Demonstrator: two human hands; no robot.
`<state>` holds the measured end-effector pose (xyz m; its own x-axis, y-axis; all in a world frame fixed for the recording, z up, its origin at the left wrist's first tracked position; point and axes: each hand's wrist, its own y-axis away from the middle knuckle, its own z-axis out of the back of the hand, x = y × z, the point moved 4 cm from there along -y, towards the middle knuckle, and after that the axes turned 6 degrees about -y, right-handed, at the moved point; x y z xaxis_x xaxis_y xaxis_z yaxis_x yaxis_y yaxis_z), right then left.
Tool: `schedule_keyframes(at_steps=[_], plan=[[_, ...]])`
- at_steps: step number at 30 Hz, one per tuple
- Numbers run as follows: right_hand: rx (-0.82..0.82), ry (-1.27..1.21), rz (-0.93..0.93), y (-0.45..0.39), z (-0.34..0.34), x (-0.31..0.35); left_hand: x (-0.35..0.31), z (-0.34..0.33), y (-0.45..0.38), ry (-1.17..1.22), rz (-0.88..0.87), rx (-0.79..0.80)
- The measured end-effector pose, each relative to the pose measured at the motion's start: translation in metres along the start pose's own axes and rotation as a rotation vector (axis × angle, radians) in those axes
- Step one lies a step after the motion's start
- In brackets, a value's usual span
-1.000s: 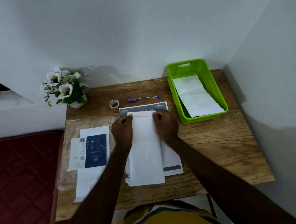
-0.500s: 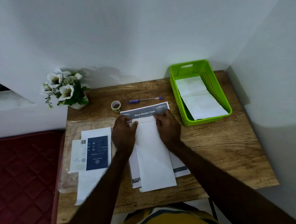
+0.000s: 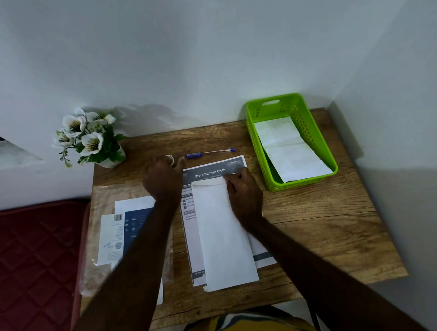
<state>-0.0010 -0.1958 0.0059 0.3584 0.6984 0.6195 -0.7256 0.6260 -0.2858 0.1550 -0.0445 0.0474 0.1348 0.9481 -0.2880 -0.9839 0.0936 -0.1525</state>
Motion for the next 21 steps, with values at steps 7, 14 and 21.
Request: schedule_keyframes(at_steps=[7,14,21], plan=[[0.012,0.011,-0.039,-0.004,0.001,-0.001,0.006,-0.014,-0.010,0.125,0.083,0.097],[-0.010,-0.223,-0.096,-0.016,0.017,0.011,0.007,0.000,0.024,0.413,-0.144,0.244],[0.201,-0.622,0.069,-0.008,0.041,0.041,0.000,0.023,0.066,0.659,-0.276,0.348]])
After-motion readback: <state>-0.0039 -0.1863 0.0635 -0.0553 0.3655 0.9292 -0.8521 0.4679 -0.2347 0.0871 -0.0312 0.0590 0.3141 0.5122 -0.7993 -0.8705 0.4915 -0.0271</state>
